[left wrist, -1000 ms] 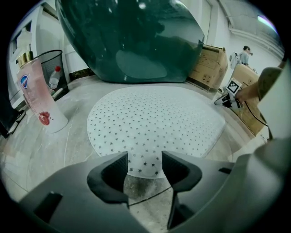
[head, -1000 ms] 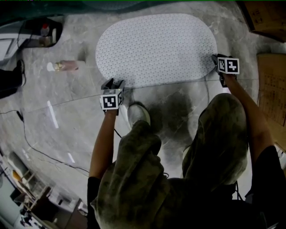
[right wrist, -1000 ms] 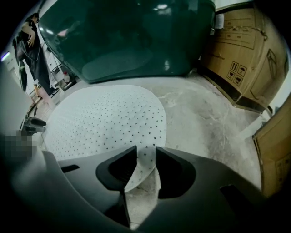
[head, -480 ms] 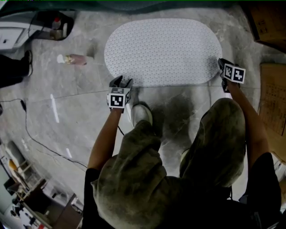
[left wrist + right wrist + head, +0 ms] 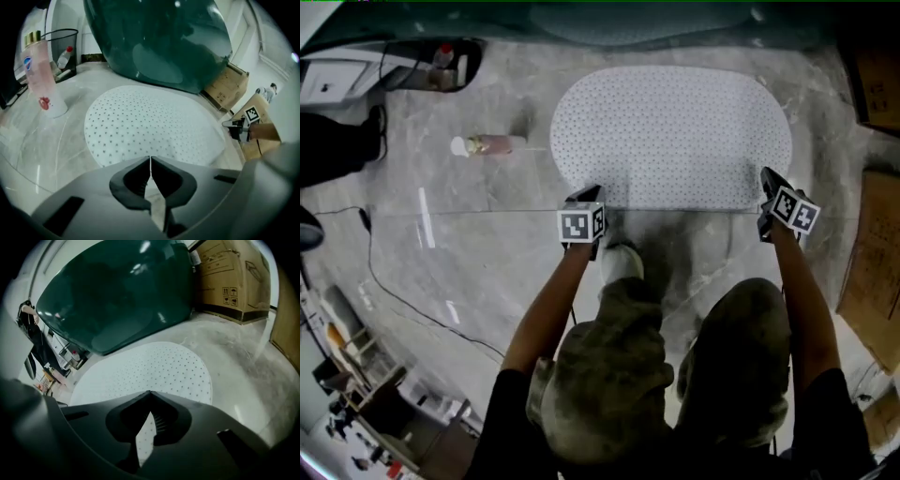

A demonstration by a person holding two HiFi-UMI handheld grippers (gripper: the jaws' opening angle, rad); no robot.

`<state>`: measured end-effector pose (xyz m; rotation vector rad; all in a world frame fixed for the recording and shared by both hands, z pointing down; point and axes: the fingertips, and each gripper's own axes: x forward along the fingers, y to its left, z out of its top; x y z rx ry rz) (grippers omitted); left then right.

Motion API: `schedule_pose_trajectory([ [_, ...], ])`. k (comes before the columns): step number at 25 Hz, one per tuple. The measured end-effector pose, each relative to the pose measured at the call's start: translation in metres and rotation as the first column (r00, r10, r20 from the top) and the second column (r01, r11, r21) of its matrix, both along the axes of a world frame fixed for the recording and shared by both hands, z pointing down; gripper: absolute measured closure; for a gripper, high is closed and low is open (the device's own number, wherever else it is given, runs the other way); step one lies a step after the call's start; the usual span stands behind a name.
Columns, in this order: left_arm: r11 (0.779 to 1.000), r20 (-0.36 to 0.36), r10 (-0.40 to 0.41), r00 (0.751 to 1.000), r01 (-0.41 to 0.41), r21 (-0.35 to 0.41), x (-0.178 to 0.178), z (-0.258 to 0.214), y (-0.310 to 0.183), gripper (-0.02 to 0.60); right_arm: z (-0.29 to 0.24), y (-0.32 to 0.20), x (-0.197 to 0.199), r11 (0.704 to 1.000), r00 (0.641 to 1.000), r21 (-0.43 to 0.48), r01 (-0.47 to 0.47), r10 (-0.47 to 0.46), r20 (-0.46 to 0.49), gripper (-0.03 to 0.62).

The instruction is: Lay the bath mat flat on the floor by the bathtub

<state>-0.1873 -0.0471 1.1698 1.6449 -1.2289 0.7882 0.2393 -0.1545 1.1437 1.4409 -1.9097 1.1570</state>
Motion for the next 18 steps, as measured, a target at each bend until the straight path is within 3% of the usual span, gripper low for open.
schedule_pose_trajectory([
  [2,1.0,-0.053,0.002,0.999,-0.003,-0.026,0.005,-0.02,0.019,0.557,-0.01,0.019,-0.01,1.0,1.0,-0.018,-0.015,0.015,0.0,0.571],
  [4,0.999,-0.075,0.014,0.997,-0.016,-0.038,0.003,-0.043,0.038,0.557,-0.019,0.047,-0.021,0.998,0.999,-0.054,0.031,-0.033,-0.034,0.571],
  [11,0.999,-0.066,0.011,0.998,-0.013,-0.031,-0.026,-0.141,0.057,0.558,-0.088,0.116,-0.036,0.975,0.978,-0.162,0.153,-0.174,-0.119,0.571],
  [14,1.0,-0.067,0.0,0.998,-0.001,-0.028,-0.024,-0.186,0.056,0.557,-0.126,0.134,-0.051,0.947,0.955,-0.22,0.235,-0.267,-0.131,0.571],
  [18,0.996,-0.131,-0.006,0.991,-0.006,-0.092,-0.036,-0.268,0.054,0.557,-0.217,0.136,-0.105,0.909,0.93,-0.301,0.288,-0.34,-0.137,0.571],
])
